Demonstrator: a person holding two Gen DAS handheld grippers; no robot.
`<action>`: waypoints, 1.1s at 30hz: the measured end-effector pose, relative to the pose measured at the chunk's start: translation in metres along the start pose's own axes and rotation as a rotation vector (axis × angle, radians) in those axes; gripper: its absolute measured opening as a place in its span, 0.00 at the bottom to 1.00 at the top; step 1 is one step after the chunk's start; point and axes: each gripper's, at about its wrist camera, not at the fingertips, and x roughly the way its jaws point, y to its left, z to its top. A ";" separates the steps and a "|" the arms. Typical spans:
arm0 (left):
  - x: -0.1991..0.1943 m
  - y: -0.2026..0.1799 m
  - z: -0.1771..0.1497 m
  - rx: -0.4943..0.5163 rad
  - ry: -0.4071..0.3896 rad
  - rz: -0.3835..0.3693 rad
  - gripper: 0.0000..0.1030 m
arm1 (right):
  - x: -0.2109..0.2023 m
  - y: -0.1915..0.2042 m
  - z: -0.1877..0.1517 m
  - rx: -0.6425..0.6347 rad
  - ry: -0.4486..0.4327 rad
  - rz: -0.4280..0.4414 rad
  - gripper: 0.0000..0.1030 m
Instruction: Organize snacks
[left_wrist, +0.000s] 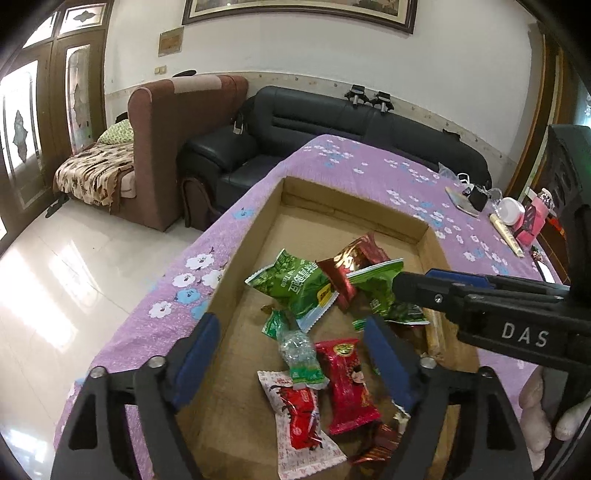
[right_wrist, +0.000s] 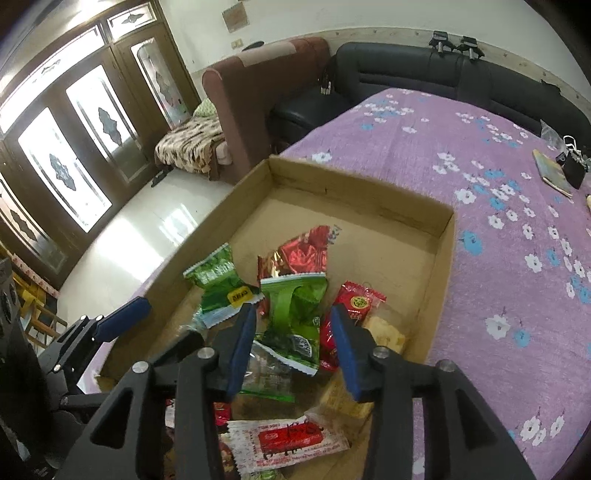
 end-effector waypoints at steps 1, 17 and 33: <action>-0.003 -0.001 0.000 0.001 -0.003 -0.003 0.87 | -0.005 0.000 -0.001 0.001 -0.009 0.002 0.40; -0.098 -0.035 0.000 0.042 -0.263 0.120 0.99 | -0.080 -0.016 -0.033 0.029 -0.124 0.019 0.49; -0.184 -0.082 -0.029 0.067 -0.578 0.248 0.99 | -0.140 -0.027 -0.079 -0.009 -0.226 -0.002 0.55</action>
